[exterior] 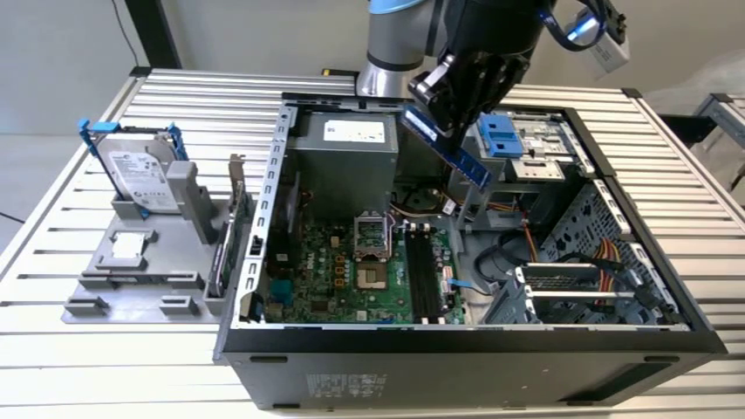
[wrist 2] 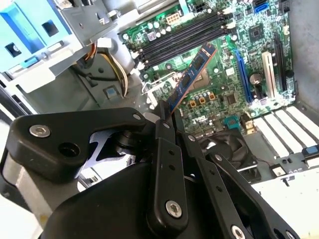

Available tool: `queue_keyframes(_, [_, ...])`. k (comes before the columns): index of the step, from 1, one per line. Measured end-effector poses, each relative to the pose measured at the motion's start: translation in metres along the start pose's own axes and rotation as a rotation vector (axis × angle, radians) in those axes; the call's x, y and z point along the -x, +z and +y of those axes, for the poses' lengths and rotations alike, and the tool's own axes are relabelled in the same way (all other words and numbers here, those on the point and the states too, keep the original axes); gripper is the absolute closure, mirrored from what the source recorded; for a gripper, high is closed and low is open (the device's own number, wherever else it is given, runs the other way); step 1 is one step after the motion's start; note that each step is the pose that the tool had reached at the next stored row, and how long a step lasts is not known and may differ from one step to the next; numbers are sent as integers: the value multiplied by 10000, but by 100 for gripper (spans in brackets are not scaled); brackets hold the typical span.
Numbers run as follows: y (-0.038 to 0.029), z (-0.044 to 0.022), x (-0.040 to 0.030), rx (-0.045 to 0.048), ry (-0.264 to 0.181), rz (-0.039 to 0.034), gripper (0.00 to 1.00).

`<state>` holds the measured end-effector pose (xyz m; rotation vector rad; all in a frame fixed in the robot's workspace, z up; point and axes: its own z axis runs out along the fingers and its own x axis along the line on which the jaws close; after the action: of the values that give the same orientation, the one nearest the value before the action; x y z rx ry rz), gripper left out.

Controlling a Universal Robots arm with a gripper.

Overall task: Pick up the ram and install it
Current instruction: 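Insert the ram into the slot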

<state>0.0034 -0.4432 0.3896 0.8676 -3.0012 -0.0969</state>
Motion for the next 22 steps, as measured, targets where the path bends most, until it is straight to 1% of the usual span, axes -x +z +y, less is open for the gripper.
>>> queue_keyframes(15, [0, -1, 2, -2, 737, -47, 100])
queue_keyframes(22, [0, -4, 6, -3, 1166, -74, 100])
